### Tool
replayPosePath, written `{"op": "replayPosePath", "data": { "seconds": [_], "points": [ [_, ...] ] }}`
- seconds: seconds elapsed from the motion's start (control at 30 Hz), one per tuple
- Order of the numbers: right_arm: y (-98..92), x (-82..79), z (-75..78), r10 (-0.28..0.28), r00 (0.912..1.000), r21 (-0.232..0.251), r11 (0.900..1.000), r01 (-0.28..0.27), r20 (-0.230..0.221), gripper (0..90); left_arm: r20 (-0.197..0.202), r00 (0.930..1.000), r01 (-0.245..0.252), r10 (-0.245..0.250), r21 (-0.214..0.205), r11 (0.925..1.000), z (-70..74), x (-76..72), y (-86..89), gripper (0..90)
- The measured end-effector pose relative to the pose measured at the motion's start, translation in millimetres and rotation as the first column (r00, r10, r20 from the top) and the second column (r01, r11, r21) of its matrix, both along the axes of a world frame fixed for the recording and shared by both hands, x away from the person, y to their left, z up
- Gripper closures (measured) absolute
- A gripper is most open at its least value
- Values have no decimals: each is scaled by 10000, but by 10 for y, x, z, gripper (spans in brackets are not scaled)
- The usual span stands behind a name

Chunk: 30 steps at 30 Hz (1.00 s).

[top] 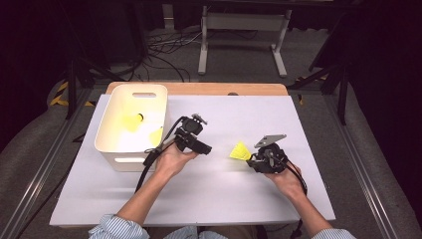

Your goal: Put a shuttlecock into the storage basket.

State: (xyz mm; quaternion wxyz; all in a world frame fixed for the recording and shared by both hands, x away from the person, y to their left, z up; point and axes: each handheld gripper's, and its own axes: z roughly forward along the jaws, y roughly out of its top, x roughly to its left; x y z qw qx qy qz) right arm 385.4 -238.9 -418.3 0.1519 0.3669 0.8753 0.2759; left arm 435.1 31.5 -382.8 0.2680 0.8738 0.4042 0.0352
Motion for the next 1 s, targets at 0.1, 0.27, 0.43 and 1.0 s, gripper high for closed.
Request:
{"op": "replayPosePath", "data": {
  "seconds": [0.1, 0.27, 0.43, 1.0],
  "points": [
    [49, 13, 18, 114, 9999, 5, 9999, -114, -38, 630, -9, 10000, 54, -54, -8, 10000, 1, -10, 7, 320],
    [124, 32, 34, 259, 9996, -22, 9997, -259, -66, 631, 6, 9999, 104, -104, -59, 9999, -9, -29, 23, 320],
    [193, 49, 46, 398, 9992, -18, 9992, -398, -96, 632, -14, 9998, 186, -186, -83, 9998, -15, -44, 39, 322],
    [514, 139, 84, 911, 9957, -84, 9958, -913, -144, 632, -4, 9984, 566, -567, -253, 9981, -25, -83, 115, 359]
  ]
}}
